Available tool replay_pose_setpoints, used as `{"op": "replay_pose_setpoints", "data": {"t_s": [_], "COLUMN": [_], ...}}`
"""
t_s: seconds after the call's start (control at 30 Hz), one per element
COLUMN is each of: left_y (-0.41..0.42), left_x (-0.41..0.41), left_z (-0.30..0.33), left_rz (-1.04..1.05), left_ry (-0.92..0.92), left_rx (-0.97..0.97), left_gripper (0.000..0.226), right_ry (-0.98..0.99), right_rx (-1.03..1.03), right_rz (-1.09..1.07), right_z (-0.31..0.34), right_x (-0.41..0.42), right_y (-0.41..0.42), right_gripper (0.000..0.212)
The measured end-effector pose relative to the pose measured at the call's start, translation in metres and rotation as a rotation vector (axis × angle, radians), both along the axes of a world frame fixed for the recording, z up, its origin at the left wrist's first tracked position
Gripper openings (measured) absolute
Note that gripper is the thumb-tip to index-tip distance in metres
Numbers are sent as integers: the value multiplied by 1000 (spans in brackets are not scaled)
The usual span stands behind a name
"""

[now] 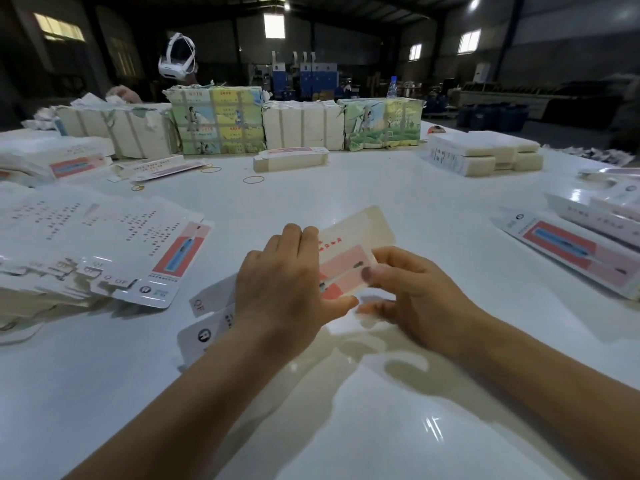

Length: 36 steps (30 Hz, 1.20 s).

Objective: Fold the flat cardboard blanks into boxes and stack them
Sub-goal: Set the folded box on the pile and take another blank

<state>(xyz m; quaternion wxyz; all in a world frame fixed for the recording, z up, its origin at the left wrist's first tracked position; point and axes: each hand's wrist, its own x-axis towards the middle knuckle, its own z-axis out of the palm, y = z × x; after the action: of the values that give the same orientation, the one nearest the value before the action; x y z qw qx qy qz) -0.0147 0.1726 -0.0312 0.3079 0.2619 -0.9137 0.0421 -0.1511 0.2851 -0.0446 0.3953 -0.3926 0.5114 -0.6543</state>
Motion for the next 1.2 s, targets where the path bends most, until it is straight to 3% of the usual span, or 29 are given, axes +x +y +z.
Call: {"op": "replay_pose_setpoints", "data": {"t_s": [0.2, 0.37, 0.43, 0.57, 0.8, 0.9, 1.2], "left_y": [1, -8, -10, -13, -27, -27, -18], "left_x": [2, 7, 8, 5, 10, 9, 4], "left_z": [4, 4, 4, 3, 2, 1, -1], "left_rz": [-85, -168, -204, -249, -243, -257, -338], "left_ry": [-11, 4, 7, 60, 179, 183, 206], "left_rx": [55, 132, 165, 247, 322, 318, 324], "left_gripper": [84, 64, 67, 76, 69, 71, 69], "right_ry": [285, 372, 401, 519, 626, 719, 676], "right_rx": [-24, -20, -8, -10, -268, -241, -294], "right_rz": [-68, -77, -116, -231, -598, -568, -515], "right_z": [0, -1, 1, 1, 1, -1, -1], "right_x": [3, 5, 6, 10, 12, 19, 30], "right_y": [0, 4, 4, 4, 8, 7, 7], "right_gripper": [21, 15, 12, 18, 37, 42, 42]}}
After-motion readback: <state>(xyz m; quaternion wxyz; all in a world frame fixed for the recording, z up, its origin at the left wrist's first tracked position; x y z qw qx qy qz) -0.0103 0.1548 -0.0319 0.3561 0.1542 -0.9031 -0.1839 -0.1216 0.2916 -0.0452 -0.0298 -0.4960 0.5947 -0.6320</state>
